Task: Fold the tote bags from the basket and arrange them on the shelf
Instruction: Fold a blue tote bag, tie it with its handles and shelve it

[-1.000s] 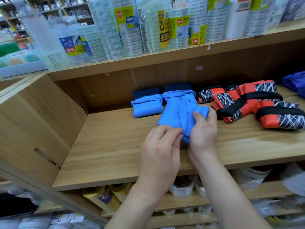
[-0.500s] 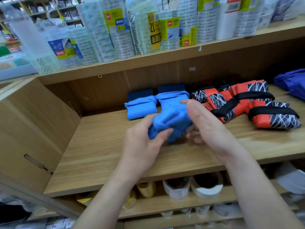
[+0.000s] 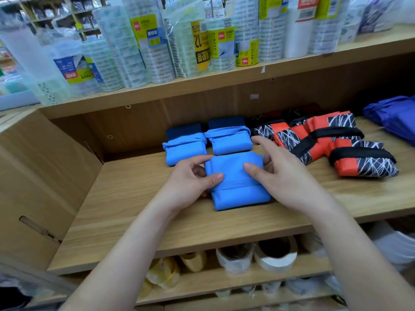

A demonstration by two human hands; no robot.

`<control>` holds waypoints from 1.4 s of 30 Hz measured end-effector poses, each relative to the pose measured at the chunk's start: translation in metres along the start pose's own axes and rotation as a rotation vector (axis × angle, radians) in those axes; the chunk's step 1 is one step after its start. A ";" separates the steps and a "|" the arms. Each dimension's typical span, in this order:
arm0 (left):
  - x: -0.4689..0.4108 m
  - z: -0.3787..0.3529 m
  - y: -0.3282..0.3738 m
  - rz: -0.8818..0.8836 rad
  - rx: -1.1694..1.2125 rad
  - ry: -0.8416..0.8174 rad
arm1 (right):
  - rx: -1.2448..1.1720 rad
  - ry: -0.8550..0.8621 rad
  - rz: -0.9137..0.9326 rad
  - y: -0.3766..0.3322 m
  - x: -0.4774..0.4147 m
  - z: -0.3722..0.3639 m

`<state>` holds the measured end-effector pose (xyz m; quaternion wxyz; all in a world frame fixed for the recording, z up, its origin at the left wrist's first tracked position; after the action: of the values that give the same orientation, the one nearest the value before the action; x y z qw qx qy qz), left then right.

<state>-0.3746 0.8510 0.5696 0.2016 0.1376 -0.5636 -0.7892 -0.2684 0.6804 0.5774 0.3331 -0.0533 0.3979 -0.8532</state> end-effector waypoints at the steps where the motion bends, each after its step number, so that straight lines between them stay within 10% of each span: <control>1: -0.004 0.000 -0.001 0.022 0.008 0.032 | 0.012 0.009 0.011 0.001 0.004 0.000; 19: -0.036 -0.010 0.012 -0.171 -0.483 0.129 | 0.147 0.108 0.117 0.009 0.021 -0.015; 24: -0.015 -0.007 0.012 -0.165 -0.432 -0.189 | 0.238 0.147 0.164 0.018 0.024 -0.013; 34: -0.022 -0.004 0.014 -0.305 -0.530 -0.106 | 0.107 0.033 0.217 0.025 0.019 0.000; 38: -0.022 -0.004 0.014 -0.397 -0.572 -0.102 | 0.204 0.444 0.092 0.035 0.033 0.027; 42: -0.023 -0.003 0.009 -0.409 -0.656 -0.108 | 0.469 0.269 -0.160 0.049 0.018 0.034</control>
<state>-0.3515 0.8569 0.5765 0.0436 0.1336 -0.2519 -0.9575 -0.2443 0.6249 0.5621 0.2121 0.1078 0.2248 -0.9449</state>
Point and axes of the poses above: each hand's wrist, its own x-axis away from the middle knuckle, its own z-axis out of the back of the hand, y = z × x, the point moved 4 cm from there along -x, towards the middle knuckle, and after that the axes turned 3 degrees about -z, right-handed, at the moved point
